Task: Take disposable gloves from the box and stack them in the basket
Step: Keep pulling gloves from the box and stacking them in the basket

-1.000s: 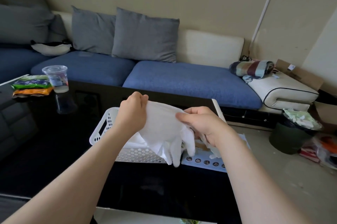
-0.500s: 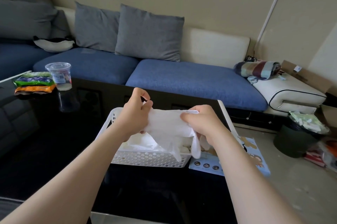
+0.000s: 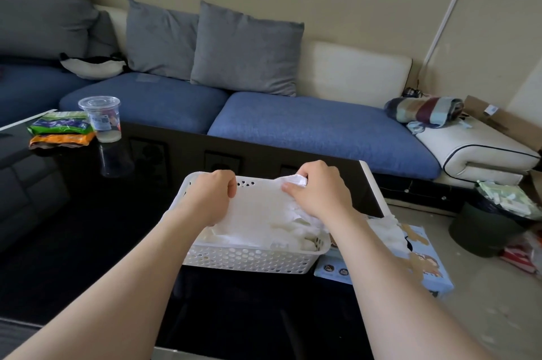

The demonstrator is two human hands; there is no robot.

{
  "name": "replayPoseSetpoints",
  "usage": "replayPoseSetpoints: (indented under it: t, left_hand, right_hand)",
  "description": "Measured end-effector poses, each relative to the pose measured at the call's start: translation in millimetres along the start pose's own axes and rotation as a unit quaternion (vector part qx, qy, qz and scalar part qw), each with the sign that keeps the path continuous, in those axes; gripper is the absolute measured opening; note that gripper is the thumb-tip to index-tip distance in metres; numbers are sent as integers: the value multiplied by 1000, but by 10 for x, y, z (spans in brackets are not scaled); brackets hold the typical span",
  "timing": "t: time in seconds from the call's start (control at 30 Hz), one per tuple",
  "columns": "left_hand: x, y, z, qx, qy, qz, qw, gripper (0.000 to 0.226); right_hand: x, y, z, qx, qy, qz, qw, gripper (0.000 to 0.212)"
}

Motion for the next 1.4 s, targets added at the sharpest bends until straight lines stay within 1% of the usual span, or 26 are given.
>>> replayPoseSetpoints:
  t: [0.07,0.13,0.2,0.27,0.3,0.33,0.37,0.4,0.43,0.47,0.5,0.53,0.6,0.67,0.73,0.87,1.0,1.03,1.1,1.23,1.27,1.33,1.4]
  left_hand:
    - [-47,26,16,-9,0,31,999,38]
    - [-72,28,29,-2,9,78,997,39]
    - [-80,25,42,6,18,97,995,38]
    - [-78,38,44,-10,13,108,994,36]
    - [-64,40,26,-15,-4,116,993,32]
    - [-50,48,16,-6,-16,136,991,27]
    - [-12,41,0,19,-17,171,985,24]
    - [26,33,-4,52,-5,203,978,25]
    - [72,16,-11,78,19,216,973,30]
    - [105,8,-20,75,49,209,974,36]
    - [154,0,-33,39,78,183,979,39]
    - [184,4,-36,-23,94,147,984,39]
    - [200,38,-67,-152,82,84,981,37]
    - [163,70,-97,-234,50,68,968,46]
    - [115,103,-92,-261,30,62,963,54]
    - [110,136,-77,-290,19,75,954,74]
    - [39,228,-14,-294,-2,72,953,102]
    - [41,238,3,-289,-3,75,954,105]
    - [90,225,2,-285,-2,82,955,102]
    - [200,152,-52,-303,10,85,949,83]
    - [203,146,-48,-306,13,78,949,78]
    - [200,156,-15,-296,26,61,953,65]
    - [209,163,6,-280,24,46,959,53]
  right_hand:
    - [-4,36,20,-10,2,-27,1000,31]
    - [-14,33,18,-28,9,-55,998,34]
    - [-35,-6,-2,-38,17,-98,994,33]
    - [-69,-75,-33,-16,2,-146,989,25]
    - [-81,-114,-44,1,-14,-154,988,23]
    - [-94,-150,-57,7,-34,-146,989,25]
    - [-116,-190,-84,-3,-57,-123,991,30]
    - [-151,-225,-113,-30,-77,-95,992,36]
    - [-200,-254,-156,-73,-92,-72,990,43]
    - [-253,-258,-210,-127,-99,-57,985,53]
    - [-298,-251,-258,-180,-97,-51,978,67]
    - [-324,-219,-295,-230,-86,-54,968,81]
    - [-327,-138,-335,-302,-63,-87,947,104]
    - [-297,-100,-318,-335,-45,-131,932,114]
    - [-251,-45,-282,-357,-24,-154,921,116]
    - [-201,72,-213,-391,4,-192,900,108]
    - [-272,102,-235,-409,-5,-249,878,115]
    - [-279,119,-238,-415,-6,-259,872,116]
    - [-268,153,-228,-422,-9,-257,869,113]
    - [-279,25,-247,-416,-38,-227,880,92]
    - [-294,-26,-269,-414,-47,-219,882,82]
    - [-306,-96,-319,-394,-59,-200,895,52]
    - [-290,-117,-357,-333,-68,-185,922,34]
Point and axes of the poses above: each hand's wrist, its own z-axis towards the middle knuckle, its own y-axis out of the palm, x = y × z, the point moved 1 cm from there along z, towards the middle knuckle, and after that the axes turned 10 degrees about -x, right-handed, at the moved point
